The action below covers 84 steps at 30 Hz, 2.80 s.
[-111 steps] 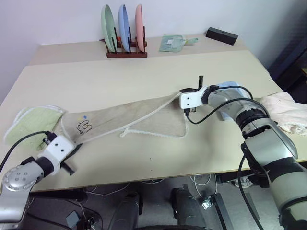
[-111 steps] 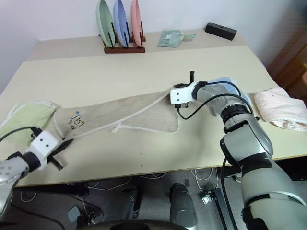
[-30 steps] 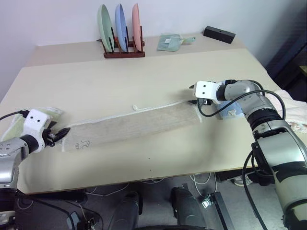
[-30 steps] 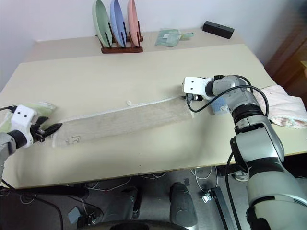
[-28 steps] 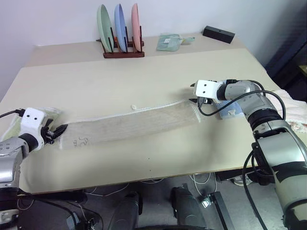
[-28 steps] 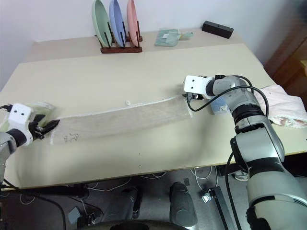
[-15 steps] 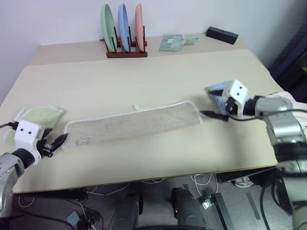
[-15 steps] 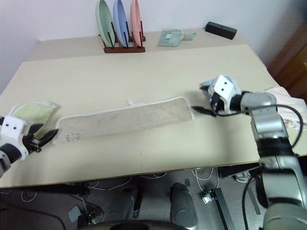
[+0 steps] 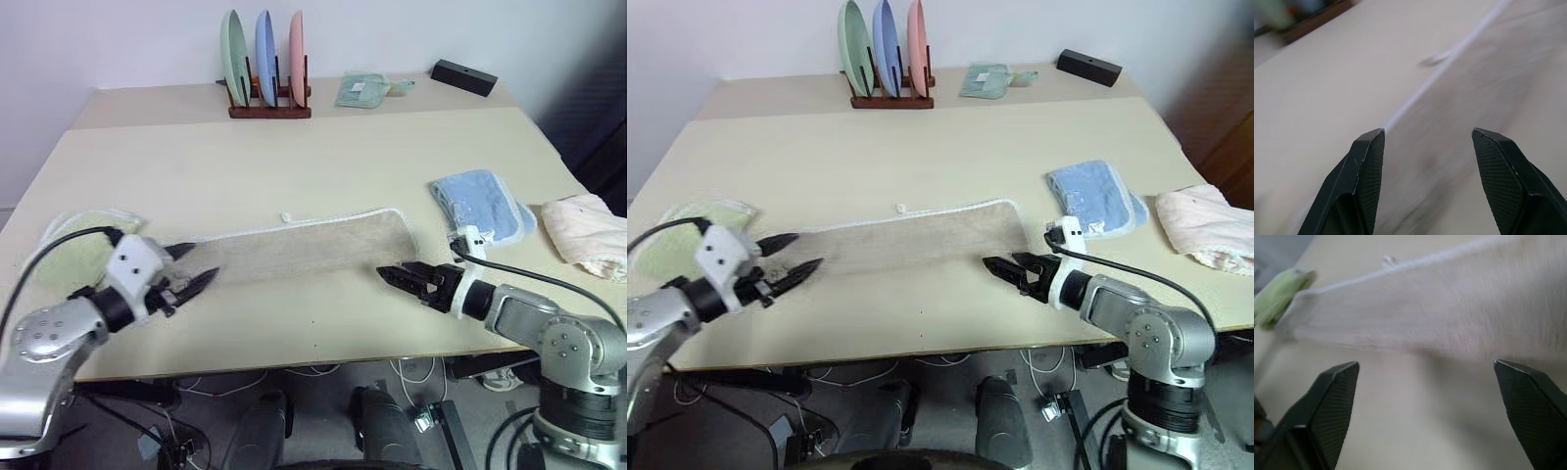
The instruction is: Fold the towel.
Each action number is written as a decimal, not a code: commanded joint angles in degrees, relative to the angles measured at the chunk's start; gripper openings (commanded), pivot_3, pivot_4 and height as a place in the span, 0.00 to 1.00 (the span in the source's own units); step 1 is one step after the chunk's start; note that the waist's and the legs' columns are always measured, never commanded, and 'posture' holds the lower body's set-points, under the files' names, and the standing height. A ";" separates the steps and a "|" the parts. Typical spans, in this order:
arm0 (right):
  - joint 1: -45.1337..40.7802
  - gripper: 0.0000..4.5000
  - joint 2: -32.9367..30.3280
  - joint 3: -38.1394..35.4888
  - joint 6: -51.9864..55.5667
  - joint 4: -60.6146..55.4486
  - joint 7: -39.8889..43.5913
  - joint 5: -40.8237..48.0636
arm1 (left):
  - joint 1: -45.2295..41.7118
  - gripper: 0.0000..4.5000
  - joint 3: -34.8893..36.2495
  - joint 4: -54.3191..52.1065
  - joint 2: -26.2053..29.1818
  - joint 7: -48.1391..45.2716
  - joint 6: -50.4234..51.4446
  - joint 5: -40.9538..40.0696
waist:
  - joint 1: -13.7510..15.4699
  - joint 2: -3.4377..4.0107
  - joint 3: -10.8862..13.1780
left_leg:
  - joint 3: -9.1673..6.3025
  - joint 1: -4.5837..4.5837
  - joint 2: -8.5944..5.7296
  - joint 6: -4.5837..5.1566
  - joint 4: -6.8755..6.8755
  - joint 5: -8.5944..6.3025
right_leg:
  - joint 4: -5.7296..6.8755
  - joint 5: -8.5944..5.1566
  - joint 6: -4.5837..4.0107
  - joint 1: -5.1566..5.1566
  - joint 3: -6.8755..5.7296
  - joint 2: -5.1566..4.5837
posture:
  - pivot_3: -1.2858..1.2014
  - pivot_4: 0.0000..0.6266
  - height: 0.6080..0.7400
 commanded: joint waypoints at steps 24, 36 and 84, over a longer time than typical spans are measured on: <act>-17.23 0.01 12.49 -16.21 1.05 7.50 -25.70 -2.19 | -0.54 0.64 -14.04 -5.63 -3.90 2.05 -0.15 1.84 | -0.57 0.14 -0.05 | 0.02 0.07 0.02 0.02 -0.10 0.00 | 0.02 0.00 0.01 -0.01 -0.01 0.07 | 0.52 0.24 1.00; -13.92 0.01 -15.91 -1.76 -4.75 -1.25 -8.01 -3.35 | -5.88 0.64 -17.96 0.76 -5.48 -0.30 -3.34 4.33 | -1.12 0.26 -0.06 | 0.10 0.06 0.08 0.10 -0.16 -0.04 | -0.16 -0.01 0.02 0.03 -0.05 0.11 | 0.52 0.24 1.00; -12.68 0.01 -8.39 38.23 -52.93 29.86 20.45 -35.59 | 9.15 0.64 -10.89 -9.10 -12.26 10.98 4.41 1.12 | -0.39 0.12 -0.09 | 0.04 -0.08 0.01 0.16 -0.11 -0.08 | -0.60 0.07 0.03 0.10 -0.08 0.02 | 0.52 0.24 1.00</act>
